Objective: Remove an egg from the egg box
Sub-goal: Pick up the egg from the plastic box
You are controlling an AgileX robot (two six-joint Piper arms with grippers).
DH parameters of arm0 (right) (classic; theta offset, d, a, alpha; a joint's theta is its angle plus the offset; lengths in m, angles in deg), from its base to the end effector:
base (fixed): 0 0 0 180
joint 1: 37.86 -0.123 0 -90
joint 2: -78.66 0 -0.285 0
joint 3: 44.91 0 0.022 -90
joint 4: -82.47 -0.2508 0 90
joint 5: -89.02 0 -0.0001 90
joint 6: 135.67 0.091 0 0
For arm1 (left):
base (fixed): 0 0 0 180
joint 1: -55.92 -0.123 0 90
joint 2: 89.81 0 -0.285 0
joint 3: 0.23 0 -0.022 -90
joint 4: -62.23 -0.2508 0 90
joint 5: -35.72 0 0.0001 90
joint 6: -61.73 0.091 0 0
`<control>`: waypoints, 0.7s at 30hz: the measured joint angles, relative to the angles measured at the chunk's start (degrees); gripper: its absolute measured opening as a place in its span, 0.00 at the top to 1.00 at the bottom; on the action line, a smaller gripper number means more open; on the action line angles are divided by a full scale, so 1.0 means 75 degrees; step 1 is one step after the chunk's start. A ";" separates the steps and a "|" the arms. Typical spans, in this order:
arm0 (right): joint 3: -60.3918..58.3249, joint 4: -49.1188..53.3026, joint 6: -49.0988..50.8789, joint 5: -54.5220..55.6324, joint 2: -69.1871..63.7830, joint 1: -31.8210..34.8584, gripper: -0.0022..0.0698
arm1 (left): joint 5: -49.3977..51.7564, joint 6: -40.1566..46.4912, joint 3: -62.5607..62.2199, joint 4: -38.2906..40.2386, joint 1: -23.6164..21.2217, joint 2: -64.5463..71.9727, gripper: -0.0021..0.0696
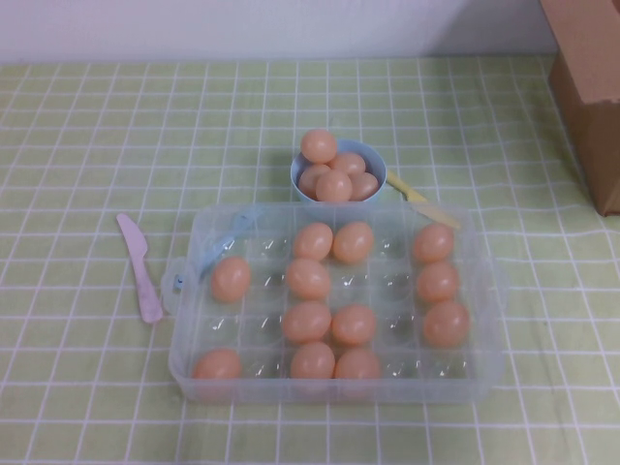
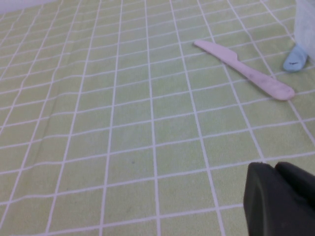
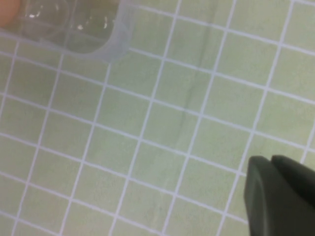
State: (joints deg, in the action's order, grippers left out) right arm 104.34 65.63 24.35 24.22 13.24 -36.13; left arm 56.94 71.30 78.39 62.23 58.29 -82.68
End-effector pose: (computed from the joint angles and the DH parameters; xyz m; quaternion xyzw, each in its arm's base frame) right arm 0.1638 0.0189 0.2945 -0.1156 0.9695 0.1077 0.1871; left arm 0.0526 -0.0022 0.1722 0.0836 0.7993 0.0374 0.5939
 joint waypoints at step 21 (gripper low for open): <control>0.4332 0.1132 -0.0082 0.0041 -0.4905 -0.3915 0.84 | 0.0000 0.0000 0.0000 0.0000 0.0000 0.0000 0.98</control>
State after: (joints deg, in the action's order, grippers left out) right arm 136.83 74.12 23.74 24.53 -23.55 -65.49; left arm 56.94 71.30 78.39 62.23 58.29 -82.68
